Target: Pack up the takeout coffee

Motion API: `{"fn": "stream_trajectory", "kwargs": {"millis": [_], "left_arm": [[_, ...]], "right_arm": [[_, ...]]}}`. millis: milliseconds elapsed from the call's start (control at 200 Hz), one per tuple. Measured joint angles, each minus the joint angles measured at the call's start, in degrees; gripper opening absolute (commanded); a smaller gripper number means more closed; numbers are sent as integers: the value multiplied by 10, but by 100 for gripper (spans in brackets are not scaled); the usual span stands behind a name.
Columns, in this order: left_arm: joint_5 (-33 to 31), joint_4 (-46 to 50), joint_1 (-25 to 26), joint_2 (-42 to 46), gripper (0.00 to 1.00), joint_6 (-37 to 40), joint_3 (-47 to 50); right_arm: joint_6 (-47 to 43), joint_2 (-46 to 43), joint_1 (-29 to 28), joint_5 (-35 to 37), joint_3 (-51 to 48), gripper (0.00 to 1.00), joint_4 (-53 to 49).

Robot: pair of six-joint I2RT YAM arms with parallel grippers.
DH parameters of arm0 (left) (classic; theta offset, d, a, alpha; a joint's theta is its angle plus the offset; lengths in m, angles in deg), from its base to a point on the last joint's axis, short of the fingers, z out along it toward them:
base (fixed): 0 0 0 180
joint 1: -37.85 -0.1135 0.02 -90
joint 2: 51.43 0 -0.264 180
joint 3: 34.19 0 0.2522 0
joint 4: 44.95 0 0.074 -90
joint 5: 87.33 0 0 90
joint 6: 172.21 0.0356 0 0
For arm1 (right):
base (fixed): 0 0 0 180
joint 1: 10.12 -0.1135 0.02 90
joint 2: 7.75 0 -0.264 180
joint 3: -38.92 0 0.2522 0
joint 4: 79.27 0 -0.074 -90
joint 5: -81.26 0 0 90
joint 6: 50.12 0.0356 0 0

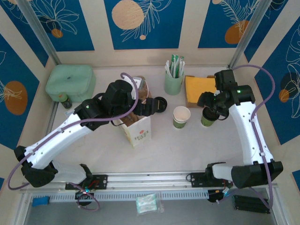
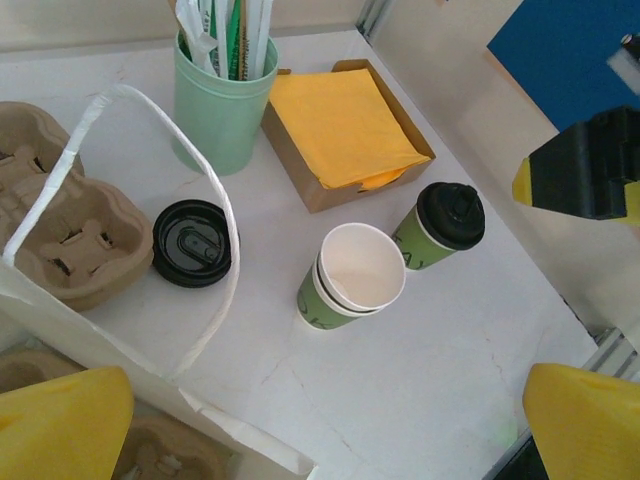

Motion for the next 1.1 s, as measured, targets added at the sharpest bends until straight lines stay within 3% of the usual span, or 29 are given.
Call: {"fn": "stream_trajectory", "kwargs": {"millis": [195, 415, 760, 1100], "left_arm": [[7, -12, 0, -17, 99, 14, 0], [29, -26, 0, -46, 99, 28, 0], [48, -46, 0, -58, 99, 30, 0], [53, -61, 0, -58, 100, 30, 2]], "right_arm": [[-14, 43, 63, -13, -34, 80, 20], [-23, 93, 97, -15, -37, 83, 41], [-34, 174, 108, -15, -32, 84, 63], [-35, 194, 108, -15, -32, 84, 76]]}}
